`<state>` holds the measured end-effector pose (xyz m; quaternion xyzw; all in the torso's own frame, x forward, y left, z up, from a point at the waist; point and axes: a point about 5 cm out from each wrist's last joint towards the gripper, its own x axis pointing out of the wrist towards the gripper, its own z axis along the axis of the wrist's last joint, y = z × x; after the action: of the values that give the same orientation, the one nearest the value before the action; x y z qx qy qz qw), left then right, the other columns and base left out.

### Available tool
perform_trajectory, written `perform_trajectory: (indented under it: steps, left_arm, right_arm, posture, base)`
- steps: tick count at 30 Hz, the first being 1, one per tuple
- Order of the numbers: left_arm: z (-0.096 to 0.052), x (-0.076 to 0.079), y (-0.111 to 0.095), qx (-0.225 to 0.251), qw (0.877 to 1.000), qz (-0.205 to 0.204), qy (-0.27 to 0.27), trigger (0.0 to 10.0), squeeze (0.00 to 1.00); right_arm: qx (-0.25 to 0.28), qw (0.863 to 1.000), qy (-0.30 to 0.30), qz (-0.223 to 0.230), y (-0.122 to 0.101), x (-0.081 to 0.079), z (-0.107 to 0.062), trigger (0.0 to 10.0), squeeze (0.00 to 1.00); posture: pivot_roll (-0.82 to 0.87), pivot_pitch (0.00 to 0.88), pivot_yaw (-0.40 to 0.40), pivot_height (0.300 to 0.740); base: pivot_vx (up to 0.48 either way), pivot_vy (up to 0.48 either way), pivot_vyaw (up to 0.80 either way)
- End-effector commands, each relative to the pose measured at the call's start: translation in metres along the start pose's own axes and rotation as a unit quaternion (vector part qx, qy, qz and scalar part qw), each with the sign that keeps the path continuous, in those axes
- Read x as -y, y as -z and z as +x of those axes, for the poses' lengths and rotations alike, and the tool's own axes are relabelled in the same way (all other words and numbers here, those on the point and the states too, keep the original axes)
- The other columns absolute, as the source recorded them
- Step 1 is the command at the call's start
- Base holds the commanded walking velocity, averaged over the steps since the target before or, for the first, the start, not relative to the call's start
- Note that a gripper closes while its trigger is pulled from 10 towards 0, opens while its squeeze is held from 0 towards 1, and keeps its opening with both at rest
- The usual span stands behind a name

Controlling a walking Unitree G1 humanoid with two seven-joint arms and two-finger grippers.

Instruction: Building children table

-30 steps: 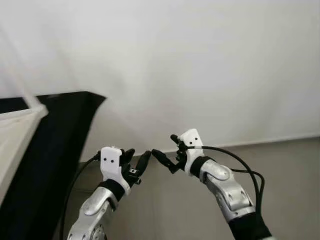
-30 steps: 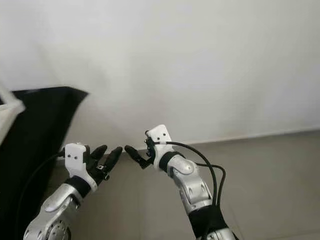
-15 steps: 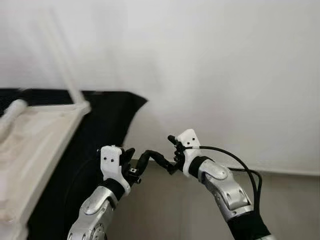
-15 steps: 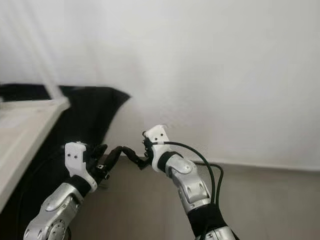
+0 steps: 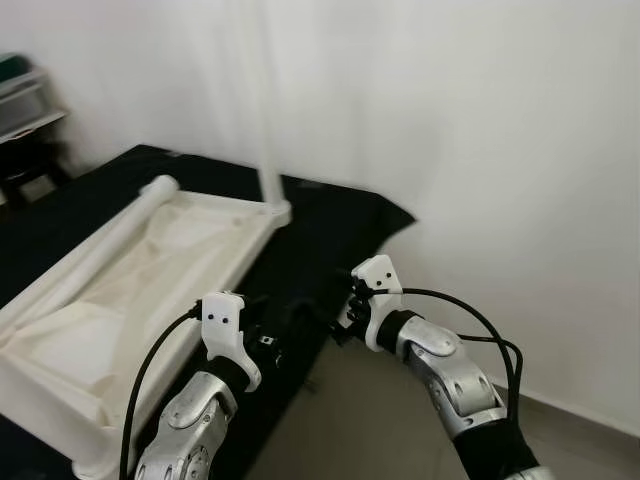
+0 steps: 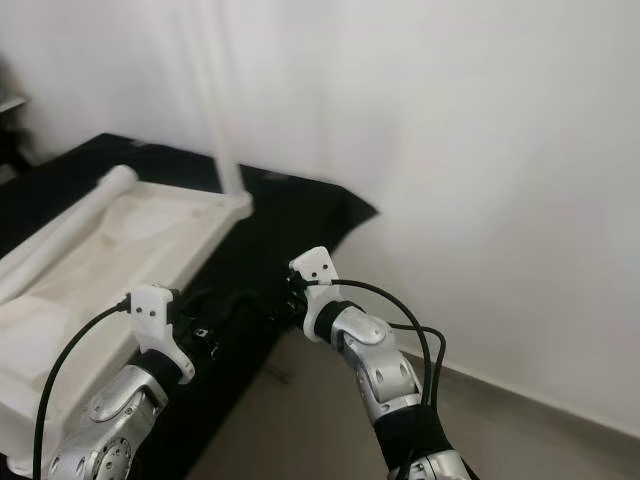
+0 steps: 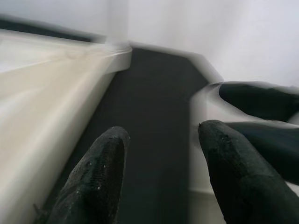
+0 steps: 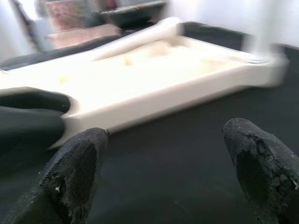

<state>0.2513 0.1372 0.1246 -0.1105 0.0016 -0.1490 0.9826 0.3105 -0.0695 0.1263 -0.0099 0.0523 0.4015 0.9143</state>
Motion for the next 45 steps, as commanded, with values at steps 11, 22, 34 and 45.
perform_trajectory:
  steps: [11,22,34,45]
  left_arm:
    - [0.0011,0.0031,0.0,-0.001,1.0,-0.002,0.008,10.0,0.0]
    - [0.0023,-0.0001,-0.0004,-0.001,1.0,-0.009,-0.005,10.0,0.0]
    - [0.0031,0.0,-0.0005,-0.001,1.0,-0.011,-0.003,10.0,0.0]
    - [0.0033,0.0016,-0.0008,-0.001,1.0,-0.01,0.002,10.0,0.0]
  right_arm:
    - [-0.009,1.0,-0.002,-0.008,0.0042,0.0021,-0.0038,10.0,0.0]
    - [-0.01,1.0,-0.002,-0.012,0.0035,0.002,-0.003,10.0,0.0]
    - [-0.013,1.0,-0.001,-0.014,0.0037,0.0027,-0.0027,10.0,0.0]
    - [0.002,1.0,0.01,0.009,0.0014,0.0066,-0.0037,10.0,0.0]
  posture:
    - [-0.11,0.041,0.056,0.74]
    - [-0.11,0.047,0.056,0.74]
    - [-0.12,0.047,0.056,0.74]
    - [-0.12,0.047,0.054,0.74]
  base:
    - [0.098,0.0,0.65]
    - [0.0,-0.233,0.8]
    - [0.0,0.0,0.8]
    - [0.0,-0.119,0.51]
